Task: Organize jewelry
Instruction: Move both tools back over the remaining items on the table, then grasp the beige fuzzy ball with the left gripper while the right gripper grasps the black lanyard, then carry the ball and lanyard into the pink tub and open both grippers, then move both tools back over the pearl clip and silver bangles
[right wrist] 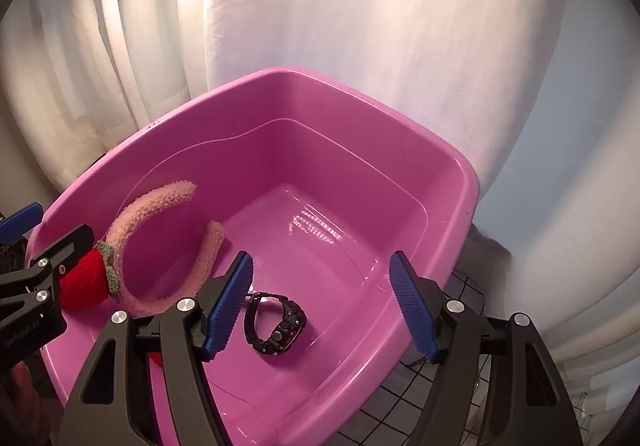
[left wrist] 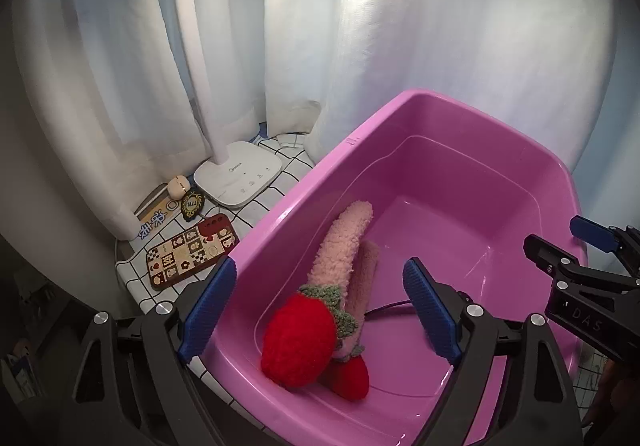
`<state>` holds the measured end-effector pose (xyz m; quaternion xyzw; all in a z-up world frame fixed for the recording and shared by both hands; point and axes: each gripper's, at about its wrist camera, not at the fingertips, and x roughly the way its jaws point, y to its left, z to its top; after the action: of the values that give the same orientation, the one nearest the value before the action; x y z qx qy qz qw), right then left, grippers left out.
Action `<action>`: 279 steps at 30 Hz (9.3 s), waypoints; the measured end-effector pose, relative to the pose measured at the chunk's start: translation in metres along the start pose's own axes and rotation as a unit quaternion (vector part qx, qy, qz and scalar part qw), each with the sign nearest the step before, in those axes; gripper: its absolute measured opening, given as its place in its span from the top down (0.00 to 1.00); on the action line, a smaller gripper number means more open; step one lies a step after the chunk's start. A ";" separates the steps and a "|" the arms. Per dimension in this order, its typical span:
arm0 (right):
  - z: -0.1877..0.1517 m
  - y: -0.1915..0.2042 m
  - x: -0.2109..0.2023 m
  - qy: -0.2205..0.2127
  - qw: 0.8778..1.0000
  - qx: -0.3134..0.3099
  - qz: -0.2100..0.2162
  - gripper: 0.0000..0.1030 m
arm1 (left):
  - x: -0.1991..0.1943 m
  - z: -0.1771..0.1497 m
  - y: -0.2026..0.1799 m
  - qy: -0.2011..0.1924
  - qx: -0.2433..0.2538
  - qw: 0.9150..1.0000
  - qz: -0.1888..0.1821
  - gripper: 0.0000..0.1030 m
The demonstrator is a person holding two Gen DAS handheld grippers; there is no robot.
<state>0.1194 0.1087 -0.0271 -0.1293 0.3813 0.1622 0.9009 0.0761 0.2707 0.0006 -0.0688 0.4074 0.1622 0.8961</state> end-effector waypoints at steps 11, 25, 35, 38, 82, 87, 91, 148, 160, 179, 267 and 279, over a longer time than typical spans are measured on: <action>-0.028 -0.015 -0.027 -0.022 0.999 0.045 0.016 0.34 | -0.030 -0.014 -0.017 -0.010 0.012 1.000 -0.019 0.13; -0.119 -0.111 -0.109 -0.056 0.986 0.158 -0.017 0.34 | -0.093 -0.032 -0.089 -0.045 0.037 0.991 -0.118 0.07; -0.244 -0.198 -0.160 -0.026 0.957 0.266 -0.111 0.34 | -0.111 -0.074 -0.186 -0.028 0.111 0.973 -0.199 0.06; -0.274 -0.222 -0.167 -0.017 0.945 0.299 -0.128 0.34 | -0.101 -0.091 -0.215 -0.004 0.133 0.968 -0.213 0.06; -0.377 -0.345 -0.009 0.058 0.929 0.337 -0.140 0.34 | 0.045 -0.213 -0.420 0.066 0.249 0.946 -0.194 0.06; -0.376 -0.347 -0.002 0.057 0.932 0.325 -0.150 0.34 | 0.047 -0.214 -0.426 0.064 0.251 0.947 -0.191 0.06; -0.375 -0.347 -0.001 0.053 0.934 0.318 -0.154 0.34 | 0.051 -0.217 -0.432 0.070 0.254 0.946 -0.189 0.06; -0.321 -0.274 -0.124 -0.042 0.946 0.294 -0.127 0.78 | -0.066 -0.169 -0.337 0.013 0.246 0.943 -0.223 0.57; -0.220 -0.209 -0.172 -0.114 0.967 0.213 -0.082 0.78 | -0.113 -0.079 -0.215 -0.042 0.162 0.966 -0.198 0.57; -0.058 -0.059 -0.144 -0.168 0.983 0.060 0.047 0.78 | -0.085 -0.010 -0.058 -0.093 0.074 0.989 -0.091 0.56; -0.205 -0.151 -0.134 -0.071 0.969 0.233 -0.048 0.28 | -0.079 -0.068 -0.172 -0.021 0.120 0.976 -0.179 0.06; -0.326 -0.233 -0.113 0.006 0.934 0.339 -0.110 0.25 | -0.017 -0.131 -0.277 0.044 0.201 0.960 -0.190 0.06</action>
<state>-0.0742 -0.2422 -0.1393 0.1414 0.4022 -0.0773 0.9013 0.0692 -0.0264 -0.0754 0.0300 0.4497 -0.0994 0.8871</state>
